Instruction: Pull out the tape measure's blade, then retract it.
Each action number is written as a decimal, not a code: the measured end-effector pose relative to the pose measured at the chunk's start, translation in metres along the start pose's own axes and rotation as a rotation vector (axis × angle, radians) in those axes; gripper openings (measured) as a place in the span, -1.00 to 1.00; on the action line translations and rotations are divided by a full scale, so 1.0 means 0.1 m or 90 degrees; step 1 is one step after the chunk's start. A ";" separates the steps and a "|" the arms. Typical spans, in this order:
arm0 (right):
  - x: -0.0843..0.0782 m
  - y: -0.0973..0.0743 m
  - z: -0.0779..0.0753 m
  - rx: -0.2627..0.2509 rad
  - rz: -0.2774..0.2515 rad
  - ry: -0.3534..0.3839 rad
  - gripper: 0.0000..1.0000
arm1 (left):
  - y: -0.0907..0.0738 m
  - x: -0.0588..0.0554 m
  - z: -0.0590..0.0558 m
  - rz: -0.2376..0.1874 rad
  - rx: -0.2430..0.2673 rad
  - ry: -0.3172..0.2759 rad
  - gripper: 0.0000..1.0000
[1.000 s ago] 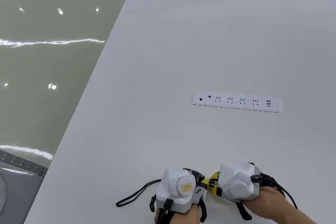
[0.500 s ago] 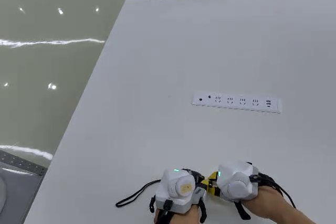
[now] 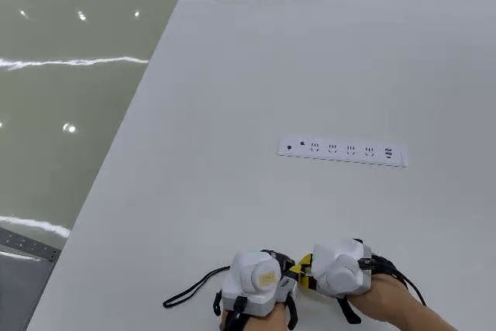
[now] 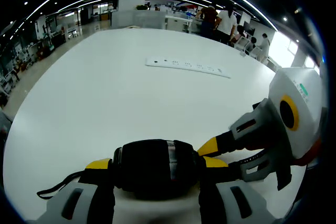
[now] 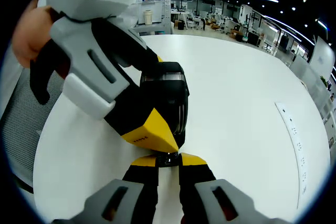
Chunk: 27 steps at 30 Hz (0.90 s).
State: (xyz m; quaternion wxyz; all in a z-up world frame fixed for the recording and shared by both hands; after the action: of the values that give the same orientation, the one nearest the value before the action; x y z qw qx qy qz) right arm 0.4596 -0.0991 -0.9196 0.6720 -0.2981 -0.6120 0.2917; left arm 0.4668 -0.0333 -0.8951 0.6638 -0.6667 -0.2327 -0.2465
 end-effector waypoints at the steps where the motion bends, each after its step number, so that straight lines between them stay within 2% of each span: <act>1: 0.00 0.00 0.00 0.001 0.000 0.000 -0.73 | 0.00 0.00 0.00 0.000 0.000 0.000 0.24; 10: 0.00 0.01 0.01 0.007 0.006 -0.020 -0.72 | 0.00 0.00 0.00 0.001 0.000 0.000 0.24; 24: 0.00 0.02 0.01 0.046 0.018 -0.083 -0.73 | 0.00 0.00 0.00 0.002 0.001 -0.002 0.24; 27: 0.00 0.02 0.01 0.047 0.018 -0.085 -0.73 | 0.00 0.01 0.00 0.002 0.001 -0.002 0.24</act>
State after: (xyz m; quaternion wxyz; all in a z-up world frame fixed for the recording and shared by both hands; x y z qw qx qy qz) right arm 0.4587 -0.0974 -0.9208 0.6360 -0.2621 -0.6398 0.3426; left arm 0.4670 -0.0335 -0.8944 0.6643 -0.6669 -0.2327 -0.2446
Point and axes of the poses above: the centre of the closed fingertips' face, and the gripper's own axes: y roughly forward along the fingers, z roughly to its left, x roughly out of its top, the point moved 2 cm from there along -y, roughly backward along the fingers, and after that the axes turned 7 degrees about x, right-handed, at the moved point
